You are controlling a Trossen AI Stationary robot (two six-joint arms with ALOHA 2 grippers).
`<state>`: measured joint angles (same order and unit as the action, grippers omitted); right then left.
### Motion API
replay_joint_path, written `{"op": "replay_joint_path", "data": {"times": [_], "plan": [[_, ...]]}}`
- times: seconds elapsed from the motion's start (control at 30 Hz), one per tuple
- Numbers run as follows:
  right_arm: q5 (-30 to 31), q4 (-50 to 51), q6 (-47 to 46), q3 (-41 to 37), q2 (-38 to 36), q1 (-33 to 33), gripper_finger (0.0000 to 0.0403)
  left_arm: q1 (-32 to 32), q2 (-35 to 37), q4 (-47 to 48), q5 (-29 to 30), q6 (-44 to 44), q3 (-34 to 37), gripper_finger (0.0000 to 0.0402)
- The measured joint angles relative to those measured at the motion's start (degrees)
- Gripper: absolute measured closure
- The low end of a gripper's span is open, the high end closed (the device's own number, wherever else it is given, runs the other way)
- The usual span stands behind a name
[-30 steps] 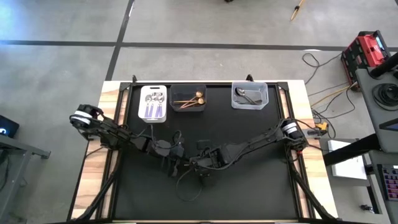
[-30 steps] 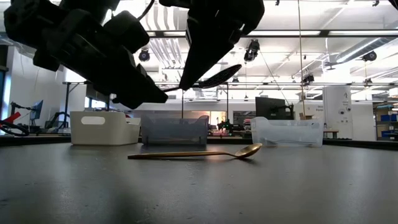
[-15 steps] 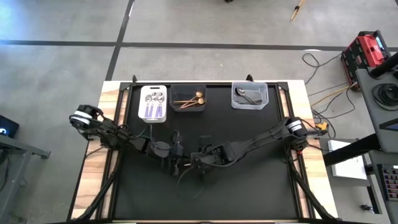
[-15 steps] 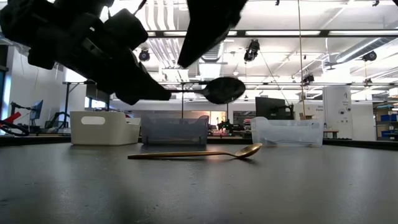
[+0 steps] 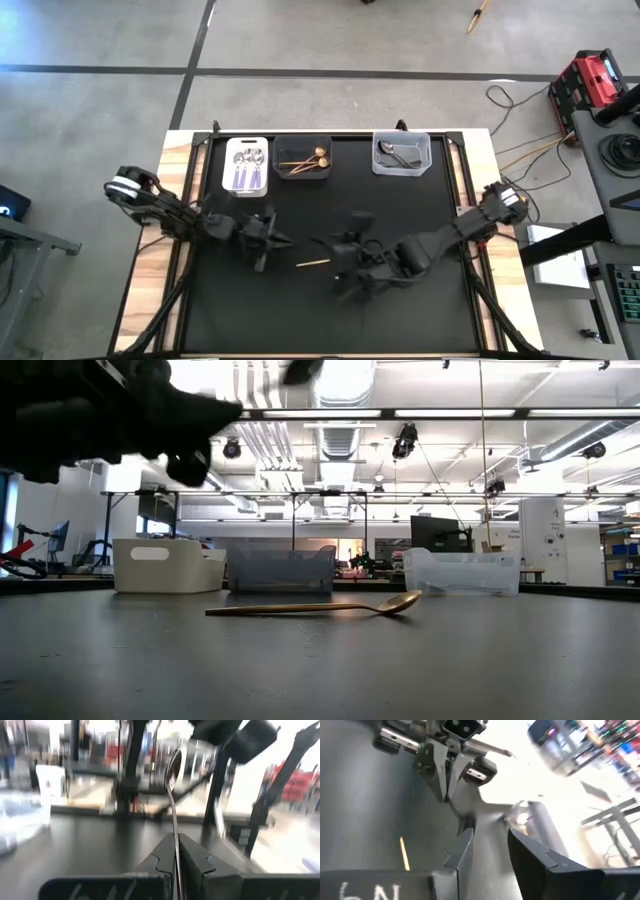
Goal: Sort silverware by color (type)
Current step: Put the black spoon into the transparent bin
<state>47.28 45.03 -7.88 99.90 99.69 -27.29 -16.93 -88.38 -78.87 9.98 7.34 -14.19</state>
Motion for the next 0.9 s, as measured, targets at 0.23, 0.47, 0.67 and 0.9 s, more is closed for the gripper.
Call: {"op": "replay_joint_path", "data": {"times": [0.23, 0.47, 0.67, 0.9], "plan": [[0.24, -5.08, 5.72, -1.51, -3.86, -3.68, 0.0293, 0.04, 4.57, -9.74, -1.47, -3.89, 4.33, 0.0401], [-9.2, -30.14, 19.47, -12.58, -8.1, -2.84, 0.0287, 0.03, 9.54, -11.2, -4.67, -6.94, 2.75, 0.0402], [-10.37, -61.0, 29.39, -27.16, -9.5, -0.94, 0.0295, -0.02, 12.0, -11.17, -6.44, -8.29, 1.72, 0.0402], [-16.1, -96.1, 31.48, -40.68, -8.37, 2.32, 0.0293, -0.02, 11.72, -10.6, -6.5, -8.36, 0.81, 0.0402]]}}
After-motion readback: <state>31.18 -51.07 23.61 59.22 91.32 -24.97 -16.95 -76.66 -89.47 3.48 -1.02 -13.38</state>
